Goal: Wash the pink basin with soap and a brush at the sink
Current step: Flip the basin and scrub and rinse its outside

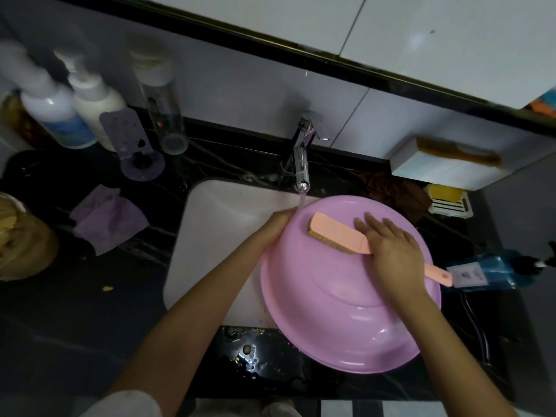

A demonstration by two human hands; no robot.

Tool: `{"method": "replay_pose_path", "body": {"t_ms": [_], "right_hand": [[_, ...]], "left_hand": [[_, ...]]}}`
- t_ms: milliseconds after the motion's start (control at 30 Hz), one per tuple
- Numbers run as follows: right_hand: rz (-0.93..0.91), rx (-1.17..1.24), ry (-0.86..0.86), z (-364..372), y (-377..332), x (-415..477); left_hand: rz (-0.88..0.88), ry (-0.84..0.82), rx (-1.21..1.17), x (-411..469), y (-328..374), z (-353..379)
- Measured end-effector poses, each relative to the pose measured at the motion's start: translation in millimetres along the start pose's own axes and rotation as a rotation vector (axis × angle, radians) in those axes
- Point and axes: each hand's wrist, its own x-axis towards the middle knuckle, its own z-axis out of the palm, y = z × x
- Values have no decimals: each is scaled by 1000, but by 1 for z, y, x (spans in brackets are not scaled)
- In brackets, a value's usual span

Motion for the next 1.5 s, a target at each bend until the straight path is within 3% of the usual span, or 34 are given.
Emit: {"method": "replay_pose_path", "body": {"t_ms": [233, 300, 467, 667, 767, 867, 967, 1067, 1133, 1233, 1300, 1500], "right_hand": [[42, 36, 77, 11, 0, -8], [64, 36, 85, 11, -2, -7], [87, -31, 56, 9, -14, 1], [166, -2, 3, 14, -17, 1], [162, -19, -54, 11, -17, 4], [174, -74, -126, 6, -20, 8], [208, -68, -157, 5, -22, 6], [209, -35, -143, 6, -20, 6], [197, -46, -154, 4, -21, 6], [158, -37, -158, 1, -18, 6], [143, -46, -171, -3, -12, 6], [-15, -80, -14, -17, 11, -5]], "left_hand": [[339, -28, 287, -10, 5, 21], [308, -21, 203, -13, -1, 16], [44, 156, -10, -25, -35, 5], [205, 153, 81, -32, -11, 17], [150, 103, 83, -23, 2, 16], [153, 113, 239, -40, -5, 8], [287, 246, 263, -57, -17, -13], [247, 391, 132, -68, -33, -28], [187, 455, 305, -67, -47, -33], [58, 374, 487, -62, -65, -29], [86, 293, 493, -59, -70, -23], [176, 263, 337, -29, -51, -27]]}}
